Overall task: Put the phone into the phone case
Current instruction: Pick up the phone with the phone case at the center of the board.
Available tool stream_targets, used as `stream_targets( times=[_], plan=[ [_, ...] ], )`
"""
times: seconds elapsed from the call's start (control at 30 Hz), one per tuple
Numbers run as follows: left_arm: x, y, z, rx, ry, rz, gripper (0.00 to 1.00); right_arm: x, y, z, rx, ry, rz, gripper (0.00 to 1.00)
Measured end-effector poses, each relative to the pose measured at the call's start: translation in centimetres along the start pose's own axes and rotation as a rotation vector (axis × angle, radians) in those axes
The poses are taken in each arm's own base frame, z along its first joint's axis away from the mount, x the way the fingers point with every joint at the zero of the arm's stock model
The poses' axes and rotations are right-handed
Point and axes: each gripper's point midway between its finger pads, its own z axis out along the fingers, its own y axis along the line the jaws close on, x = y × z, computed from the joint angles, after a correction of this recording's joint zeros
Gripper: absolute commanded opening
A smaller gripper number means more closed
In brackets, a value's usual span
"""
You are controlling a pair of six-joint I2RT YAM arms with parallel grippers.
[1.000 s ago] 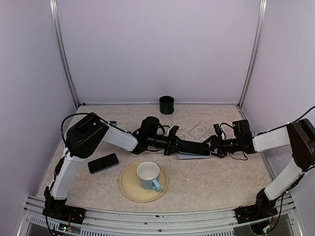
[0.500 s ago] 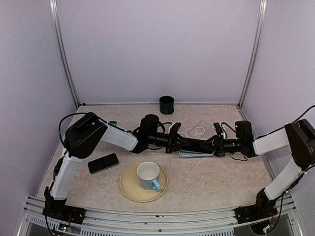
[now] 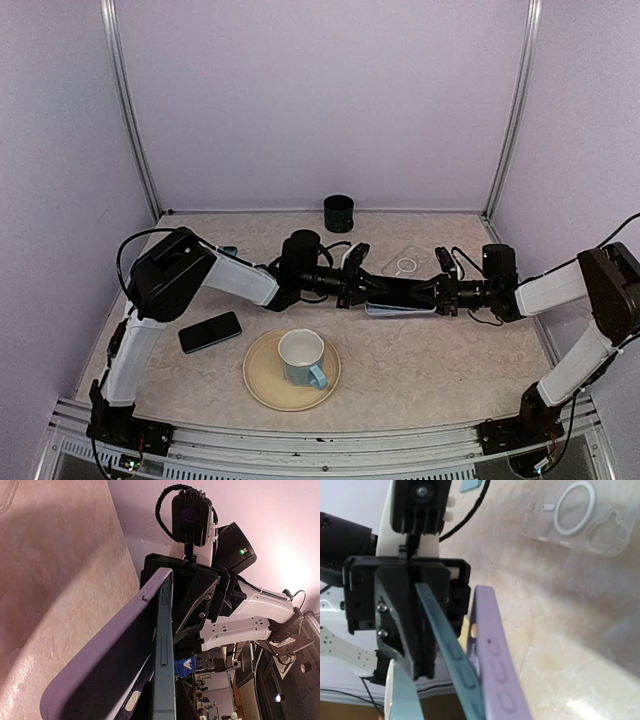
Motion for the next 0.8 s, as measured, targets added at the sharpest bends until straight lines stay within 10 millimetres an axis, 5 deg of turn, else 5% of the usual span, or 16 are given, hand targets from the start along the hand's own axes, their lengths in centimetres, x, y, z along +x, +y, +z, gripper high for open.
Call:
stream_targets(
  times=[0.27,0.8],
  plan=[
    [0.0,-0.3,-0.1,0.006,0.006,0.007,0.04,0.0,0.3,0.0,-0.022,0.001,0.006,0.01],
    [0.2,-0.1,-1.0,-0.034,-0.008,-0.007,0.34,0.1,2.1,-0.2,-0.098,0.018,-0.051,0.00]
  ],
)
